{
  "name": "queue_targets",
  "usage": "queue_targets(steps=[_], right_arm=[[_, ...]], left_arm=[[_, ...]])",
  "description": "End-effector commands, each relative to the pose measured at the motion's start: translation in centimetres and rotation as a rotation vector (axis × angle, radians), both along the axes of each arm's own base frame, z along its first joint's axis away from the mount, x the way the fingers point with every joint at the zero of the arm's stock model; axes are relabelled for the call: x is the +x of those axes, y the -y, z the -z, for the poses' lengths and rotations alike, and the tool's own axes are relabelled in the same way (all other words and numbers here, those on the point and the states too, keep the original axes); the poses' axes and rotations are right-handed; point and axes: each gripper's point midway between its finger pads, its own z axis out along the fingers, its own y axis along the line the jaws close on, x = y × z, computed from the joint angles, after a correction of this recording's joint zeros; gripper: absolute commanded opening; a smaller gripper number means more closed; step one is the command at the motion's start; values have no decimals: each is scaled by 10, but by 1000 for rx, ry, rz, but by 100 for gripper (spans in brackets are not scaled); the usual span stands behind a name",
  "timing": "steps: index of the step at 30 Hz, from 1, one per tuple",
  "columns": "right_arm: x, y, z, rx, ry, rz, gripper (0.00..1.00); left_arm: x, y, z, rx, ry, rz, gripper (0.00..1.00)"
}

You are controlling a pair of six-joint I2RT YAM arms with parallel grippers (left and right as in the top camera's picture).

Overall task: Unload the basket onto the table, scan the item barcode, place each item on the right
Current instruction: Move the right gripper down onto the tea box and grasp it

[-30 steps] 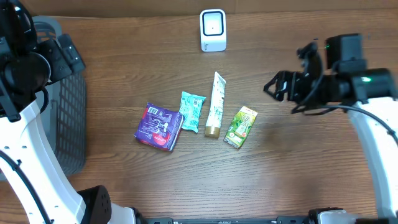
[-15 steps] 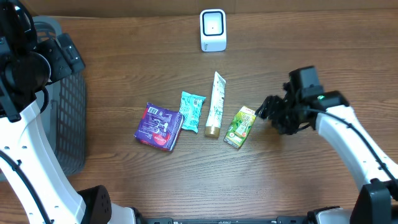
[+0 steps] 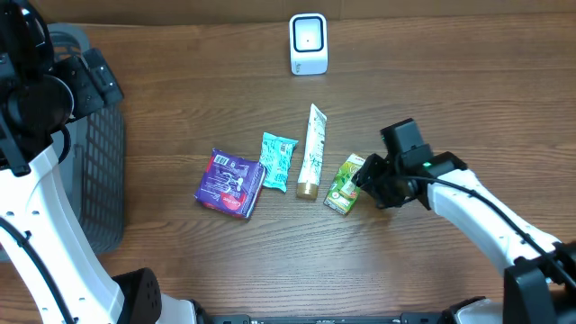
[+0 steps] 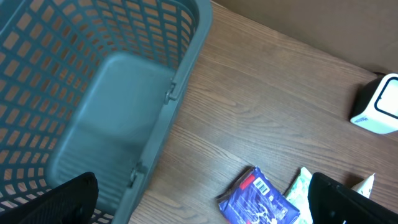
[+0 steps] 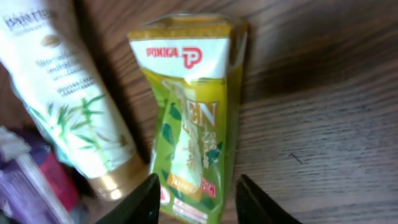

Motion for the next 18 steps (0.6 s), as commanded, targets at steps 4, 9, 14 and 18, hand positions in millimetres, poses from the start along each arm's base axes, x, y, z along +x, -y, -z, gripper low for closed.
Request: queue_targets(steps=[4,9,14,18], right_arm=[[8,0,11,-46,16,61,4],[15,-3,2,-40,36,54,4],[25,-3,-6,-56,81,41,4],[38,6,-7,-109,139,74,4]], left_arm=[[0,-1,1,9,-5,4,100],[0,-1,1,9,-6,4,100],[0,-1,1,9,-6,4,100],[0,-1,1,9,-6,4,100]])
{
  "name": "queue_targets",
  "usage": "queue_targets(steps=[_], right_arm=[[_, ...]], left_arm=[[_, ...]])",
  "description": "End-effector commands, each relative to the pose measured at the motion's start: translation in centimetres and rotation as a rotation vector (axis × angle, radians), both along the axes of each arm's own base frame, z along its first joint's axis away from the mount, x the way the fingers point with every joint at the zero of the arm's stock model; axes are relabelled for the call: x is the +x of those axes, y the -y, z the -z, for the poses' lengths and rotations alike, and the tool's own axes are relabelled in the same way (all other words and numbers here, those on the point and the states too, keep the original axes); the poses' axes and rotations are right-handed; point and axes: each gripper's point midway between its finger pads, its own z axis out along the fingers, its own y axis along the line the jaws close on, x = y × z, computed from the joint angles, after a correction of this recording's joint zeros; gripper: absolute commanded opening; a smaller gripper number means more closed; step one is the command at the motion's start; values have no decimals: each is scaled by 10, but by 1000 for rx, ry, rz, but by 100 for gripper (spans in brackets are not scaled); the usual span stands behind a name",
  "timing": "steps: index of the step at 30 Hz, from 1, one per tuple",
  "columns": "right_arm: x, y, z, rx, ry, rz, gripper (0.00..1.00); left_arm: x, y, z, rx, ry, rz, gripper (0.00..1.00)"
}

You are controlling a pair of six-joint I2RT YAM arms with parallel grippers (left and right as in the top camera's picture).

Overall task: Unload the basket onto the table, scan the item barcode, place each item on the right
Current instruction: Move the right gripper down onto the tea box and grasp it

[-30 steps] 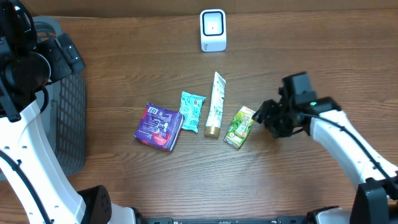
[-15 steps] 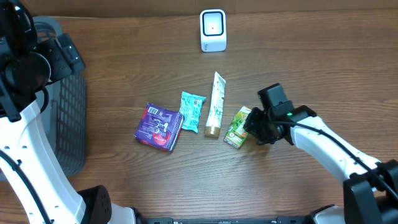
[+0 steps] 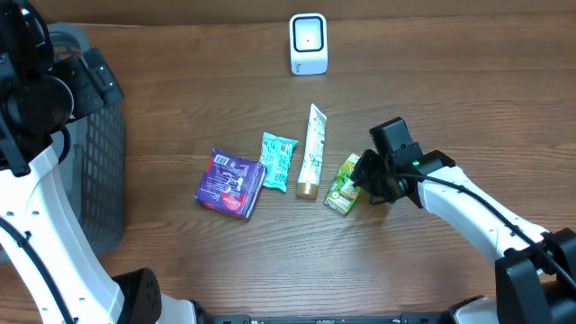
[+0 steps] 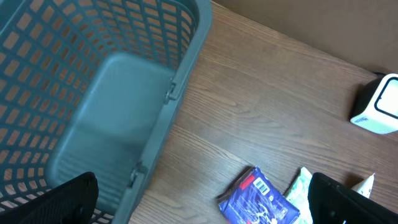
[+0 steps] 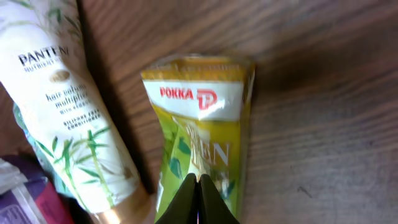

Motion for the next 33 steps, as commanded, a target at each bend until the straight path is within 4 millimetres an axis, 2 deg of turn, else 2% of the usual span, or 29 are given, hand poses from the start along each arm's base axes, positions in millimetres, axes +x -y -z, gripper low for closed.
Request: queue_targets(steps=[1,5,17,22,29,33], right_arm=[[20,7,-11,-54,83,29,4],[24,15,-8,-102,99,50,4],[25,9,25,-118,46,-5,4],[14,10,34,-103,-27,46,4],[1,1,56,-51,-135,54,4],[-5,-1,59,-24,-179,77,4]], left_arm=[[0,-1,1,9,-6,4,100],[0,-1,1,9,-6,4,100],[0,-1,1,9,-6,4,100],[0,-1,1,9,-6,4,100],[0,-1,1,9,-6,4,99],[0,-1,1,9,-6,4,100]])
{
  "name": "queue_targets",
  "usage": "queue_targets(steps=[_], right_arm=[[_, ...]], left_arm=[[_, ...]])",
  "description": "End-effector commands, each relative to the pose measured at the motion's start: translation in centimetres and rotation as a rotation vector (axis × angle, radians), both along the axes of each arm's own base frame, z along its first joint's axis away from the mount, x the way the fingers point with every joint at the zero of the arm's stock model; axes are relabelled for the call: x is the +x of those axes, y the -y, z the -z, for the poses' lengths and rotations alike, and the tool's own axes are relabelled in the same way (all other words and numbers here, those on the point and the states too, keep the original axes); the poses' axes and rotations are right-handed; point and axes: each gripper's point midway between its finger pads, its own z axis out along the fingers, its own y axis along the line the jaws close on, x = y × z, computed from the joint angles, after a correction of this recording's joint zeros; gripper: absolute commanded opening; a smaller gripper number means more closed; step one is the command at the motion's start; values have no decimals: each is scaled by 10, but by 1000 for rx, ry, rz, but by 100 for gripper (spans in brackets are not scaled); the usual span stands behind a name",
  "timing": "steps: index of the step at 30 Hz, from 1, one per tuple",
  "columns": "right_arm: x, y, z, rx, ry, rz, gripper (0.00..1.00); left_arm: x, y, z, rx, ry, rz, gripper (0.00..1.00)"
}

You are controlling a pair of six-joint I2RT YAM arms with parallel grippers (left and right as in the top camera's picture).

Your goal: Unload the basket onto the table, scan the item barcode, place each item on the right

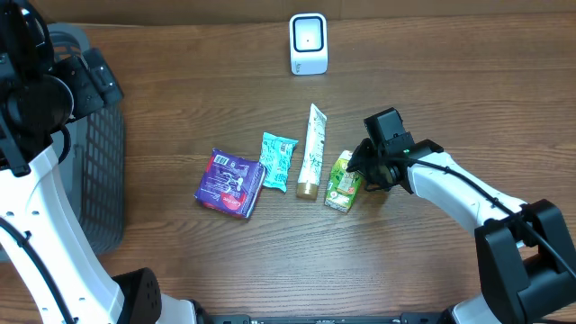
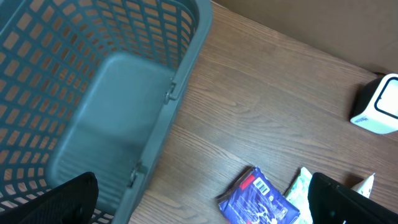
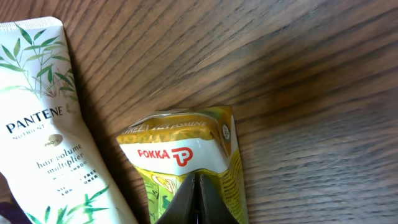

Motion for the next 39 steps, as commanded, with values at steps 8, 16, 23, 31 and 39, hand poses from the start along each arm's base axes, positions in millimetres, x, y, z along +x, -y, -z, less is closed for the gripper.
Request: queue_targets(steps=[8,16,23,31,39], right_arm=[[-40,1,39,1,-201,23,4],[-43,4,37,44,-230,-23,4],[-17,12,8,67,-119,-302,9],[-3,27,-23,155,-138,-275,64],[12,17,-22,142,-26,-359,84]], left_arm=[[0,-1,1,9,-6,4,100],[0,-1,1,9,-6,4,99],[0,-1,1,9,-6,4,100],[0,-1,1,9,-6,4,99],[0,-1,1,9,-6,4,100]])
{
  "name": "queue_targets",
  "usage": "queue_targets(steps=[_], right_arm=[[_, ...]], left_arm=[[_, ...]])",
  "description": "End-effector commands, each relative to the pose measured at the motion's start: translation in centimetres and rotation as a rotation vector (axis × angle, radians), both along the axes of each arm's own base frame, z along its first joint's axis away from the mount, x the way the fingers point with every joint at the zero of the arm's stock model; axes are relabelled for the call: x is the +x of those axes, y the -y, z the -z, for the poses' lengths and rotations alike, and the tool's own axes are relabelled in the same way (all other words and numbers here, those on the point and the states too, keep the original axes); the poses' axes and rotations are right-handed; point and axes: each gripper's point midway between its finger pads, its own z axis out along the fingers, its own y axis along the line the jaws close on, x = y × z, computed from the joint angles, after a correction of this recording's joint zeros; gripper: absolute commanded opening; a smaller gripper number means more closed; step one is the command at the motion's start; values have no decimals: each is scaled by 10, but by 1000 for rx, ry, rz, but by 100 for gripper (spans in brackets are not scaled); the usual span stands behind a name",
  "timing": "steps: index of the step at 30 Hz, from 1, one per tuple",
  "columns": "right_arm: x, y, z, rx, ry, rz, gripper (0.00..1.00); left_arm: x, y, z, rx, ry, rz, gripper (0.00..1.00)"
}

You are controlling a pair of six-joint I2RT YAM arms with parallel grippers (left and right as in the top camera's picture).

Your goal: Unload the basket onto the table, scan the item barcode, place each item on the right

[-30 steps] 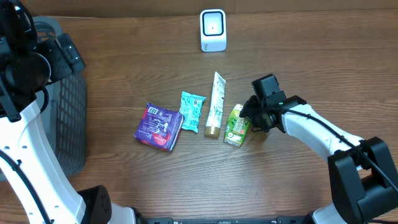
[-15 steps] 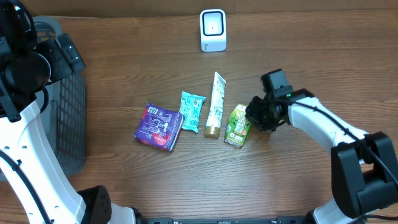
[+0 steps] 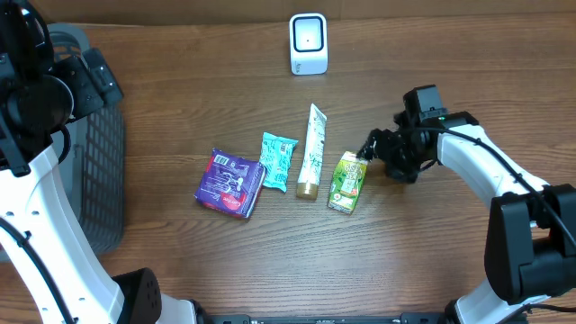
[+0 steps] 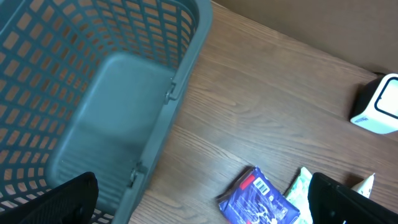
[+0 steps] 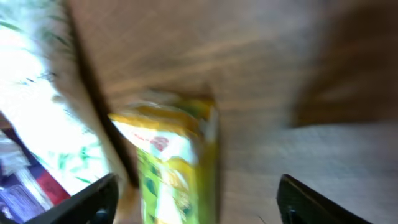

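A green and yellow drink carton lies on the wooden table, right of a white Pantene tube. In the right wrist view the carton is blurred and sits between the widely spread fingers. My right gripper is open just right of the carton's far end, with nothing in it. The white scanner stands at the far middle of the table. My left gripper hangs open over the basket's edge at far left, holding nothing.
A grey mesh basket stands at the left edge. A purple packet and a teal packet lie left of the tube. The scanner and the purple packet also show in the left wrist view.
My right gripper was shut with its tips at the carton's far end. It is now wide open, and its wrist sits further right and back. The carton has shifted slightly. The left arm is unchanged.
My right gripper was partly open over the carton's near right side. Then it was shut over the carton. Later it was shut at the carton's top end, and now it is open beside that end. The carton stayed on the table. The left arm never moved.
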Motion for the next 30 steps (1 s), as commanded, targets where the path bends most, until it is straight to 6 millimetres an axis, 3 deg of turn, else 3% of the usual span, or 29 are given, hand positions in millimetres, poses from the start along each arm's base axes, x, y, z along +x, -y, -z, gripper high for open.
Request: queue_targets(steps=[1,6,13,19,25,30], right_arm=[[7,-10,0,-7,80,-95,83],[19,-3,17,-141,171,-188,86],[22,-13,25,-95,161,-180,87],[5,-8,30,-109,64,-148,73],[1,6,36,-187,38,-125,39],[2,32,37,-238,-33,41,36]], left_arm=[[0,-1,1,8,-6,4,100],[0,-1,1,8,-6,4,100],[0,-1,1,8,-6,4,100],[0,-1,1,8,-6,4,100],[0,-1,1,8,-6,4,99],[0,-1,1,9,-6,4,100]])
